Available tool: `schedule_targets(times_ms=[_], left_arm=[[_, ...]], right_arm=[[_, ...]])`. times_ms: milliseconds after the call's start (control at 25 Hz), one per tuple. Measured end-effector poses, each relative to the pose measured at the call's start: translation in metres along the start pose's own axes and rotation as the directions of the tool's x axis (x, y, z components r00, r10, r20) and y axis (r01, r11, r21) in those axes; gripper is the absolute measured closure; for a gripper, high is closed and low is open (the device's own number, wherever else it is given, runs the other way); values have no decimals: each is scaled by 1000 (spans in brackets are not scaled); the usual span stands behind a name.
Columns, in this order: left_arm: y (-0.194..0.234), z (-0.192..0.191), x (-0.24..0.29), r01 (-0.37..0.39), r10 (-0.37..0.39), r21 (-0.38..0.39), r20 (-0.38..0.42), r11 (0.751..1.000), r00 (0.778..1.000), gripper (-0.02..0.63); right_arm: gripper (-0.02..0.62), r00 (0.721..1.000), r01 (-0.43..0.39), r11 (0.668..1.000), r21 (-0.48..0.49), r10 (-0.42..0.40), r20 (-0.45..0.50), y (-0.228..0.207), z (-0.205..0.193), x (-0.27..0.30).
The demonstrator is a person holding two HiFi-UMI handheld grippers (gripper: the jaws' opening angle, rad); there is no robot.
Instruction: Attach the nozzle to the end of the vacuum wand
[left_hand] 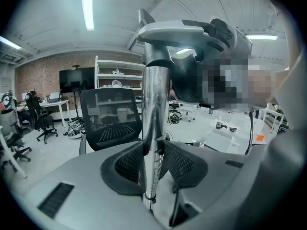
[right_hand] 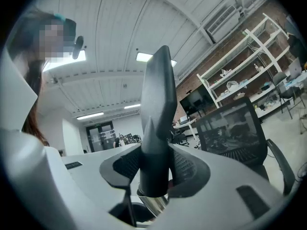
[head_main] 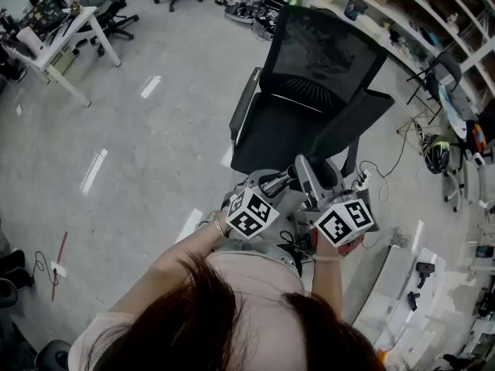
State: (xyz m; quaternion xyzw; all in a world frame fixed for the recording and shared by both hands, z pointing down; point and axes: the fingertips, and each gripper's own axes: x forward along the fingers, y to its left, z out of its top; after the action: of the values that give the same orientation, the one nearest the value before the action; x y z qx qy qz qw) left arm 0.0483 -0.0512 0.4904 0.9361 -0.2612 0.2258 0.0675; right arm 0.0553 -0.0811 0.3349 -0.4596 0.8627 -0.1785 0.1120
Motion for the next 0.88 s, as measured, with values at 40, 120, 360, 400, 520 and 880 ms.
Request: schedule_targets(times_ms=[40, 120, 360, 400, 520, 880], left_arm=[[-1, 1, 1, 2, -2, 2, 0, 1000, 1000, 462], [-3, 2, 2, 11, -11, 5, 0, 1000, 1000, 462], [-4, 1, -1, 29, -29, 15, -1, 999, 1000, 462], [-4, 0, 0, 31, -31, 16, -1, 999, 1000, 462], [-3, 1, 2, 37, -37, 19, -3, 999, 999, 462], [-3, 1, 10, 57, -57, 25, -4, 998, 998, 462]], right_arm=[[410, 1000, -3, 1000, -14, 3, -4, 1, -1, 0], [410, 1000, -9, 999, -40, 9, -10, 5, -3, 1], [410, 1000, -7, 994, -105, 5, -17, 14, -13, 3], [410, 1000, -3, 994, -106, 2, -12, 13, -14, 2], [410, 1000, 6, 994, -105, -6, 5, 11, -13, 2], [410, 996, 65, 987, -147, -56, 68, 4, -11, -1]])
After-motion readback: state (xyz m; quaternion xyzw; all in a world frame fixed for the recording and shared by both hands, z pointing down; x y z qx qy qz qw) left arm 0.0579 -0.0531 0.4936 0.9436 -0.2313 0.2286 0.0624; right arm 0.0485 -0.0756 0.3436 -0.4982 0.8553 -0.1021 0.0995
